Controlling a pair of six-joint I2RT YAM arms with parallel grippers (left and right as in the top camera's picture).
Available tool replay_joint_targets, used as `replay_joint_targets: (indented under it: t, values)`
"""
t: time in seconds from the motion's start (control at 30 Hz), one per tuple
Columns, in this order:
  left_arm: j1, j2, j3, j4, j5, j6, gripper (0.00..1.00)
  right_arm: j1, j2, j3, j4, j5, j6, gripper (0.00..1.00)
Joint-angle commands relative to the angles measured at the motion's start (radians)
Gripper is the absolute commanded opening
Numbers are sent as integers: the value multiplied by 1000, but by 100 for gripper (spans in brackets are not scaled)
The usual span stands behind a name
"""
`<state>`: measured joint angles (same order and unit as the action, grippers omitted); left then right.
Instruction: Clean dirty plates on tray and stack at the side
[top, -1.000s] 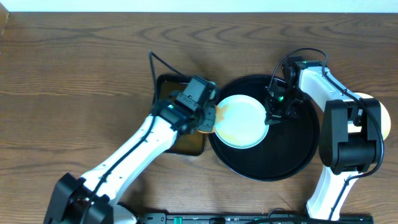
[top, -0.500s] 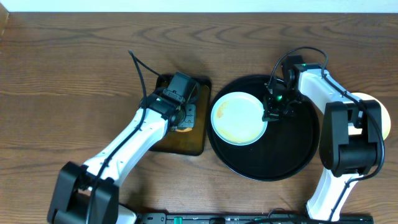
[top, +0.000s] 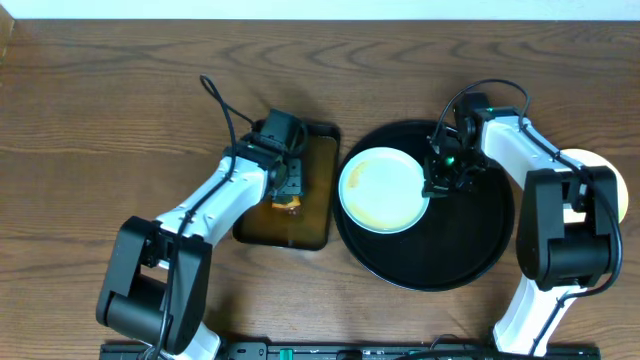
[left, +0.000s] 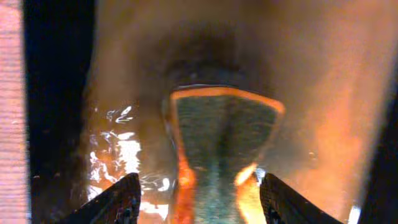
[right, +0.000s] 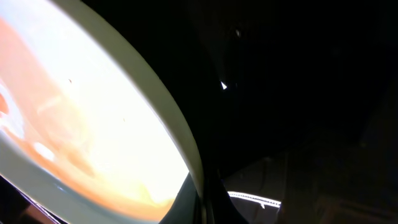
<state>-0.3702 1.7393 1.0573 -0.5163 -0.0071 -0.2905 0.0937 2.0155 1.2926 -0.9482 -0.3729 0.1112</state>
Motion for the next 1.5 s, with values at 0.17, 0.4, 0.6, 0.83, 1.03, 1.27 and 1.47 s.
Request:
replay_joint_targets:
  t: [0.17, 0.4, 0.6, 0.83, 1.03, 1.27, 1.47]
  values:
    - [16, -98, -6, -113, -12, 2, 63, -36, -232, -17, 33, 72, 0, 1]
    - [16, -223, -6, -183, -12, 2, 68, -33, -338, -17, 27, 202, -5, 1]
    - [16, -256, -6, -202, -12, 2, 68, -34, -430, -17, 12, 268, -15, 1]
    - [16, -256, -6, -202, -12, 2, 68, -35, -415, -19, 41, 268, -48, 24]
    - [16, -256, -6, -202, -12, 2, 69, -35, -362, -50, 156, 268, -204, 38]
    - [16, -256, -6, -202, -12, 2, 68, -34, -218, -60, 240, 232, -206, 29]
    - [16, -256, -6, -201, -12, 2, 68, -34, -111, -60, 286, 134, -206, 28]
